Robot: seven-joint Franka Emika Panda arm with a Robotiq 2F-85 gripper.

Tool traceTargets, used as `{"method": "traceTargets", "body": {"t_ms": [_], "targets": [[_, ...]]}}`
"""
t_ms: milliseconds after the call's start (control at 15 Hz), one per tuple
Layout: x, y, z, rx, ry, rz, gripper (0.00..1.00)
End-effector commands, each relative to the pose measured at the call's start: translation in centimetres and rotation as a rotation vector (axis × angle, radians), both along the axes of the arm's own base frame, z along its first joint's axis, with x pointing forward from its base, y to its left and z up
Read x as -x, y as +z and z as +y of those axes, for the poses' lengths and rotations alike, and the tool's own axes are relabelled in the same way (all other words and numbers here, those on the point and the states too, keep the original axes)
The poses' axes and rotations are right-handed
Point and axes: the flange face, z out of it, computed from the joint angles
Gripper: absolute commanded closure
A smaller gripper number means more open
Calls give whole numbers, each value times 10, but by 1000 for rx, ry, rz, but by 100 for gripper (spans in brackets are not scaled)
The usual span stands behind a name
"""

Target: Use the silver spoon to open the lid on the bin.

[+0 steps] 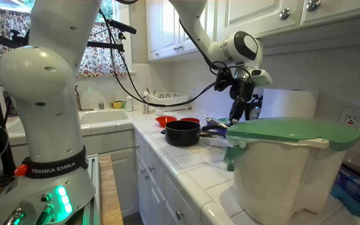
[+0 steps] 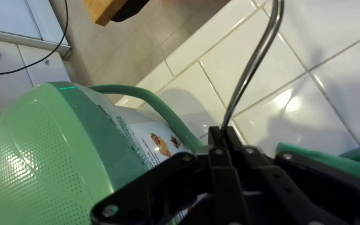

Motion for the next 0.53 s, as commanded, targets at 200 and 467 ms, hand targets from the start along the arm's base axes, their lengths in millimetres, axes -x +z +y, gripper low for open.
{"method": "traceTargets", "body": {"t_ms": [200,467], "targets": [[0,10,16,74,52,183,96],[-3,9,14,113,106,222,96]]}}
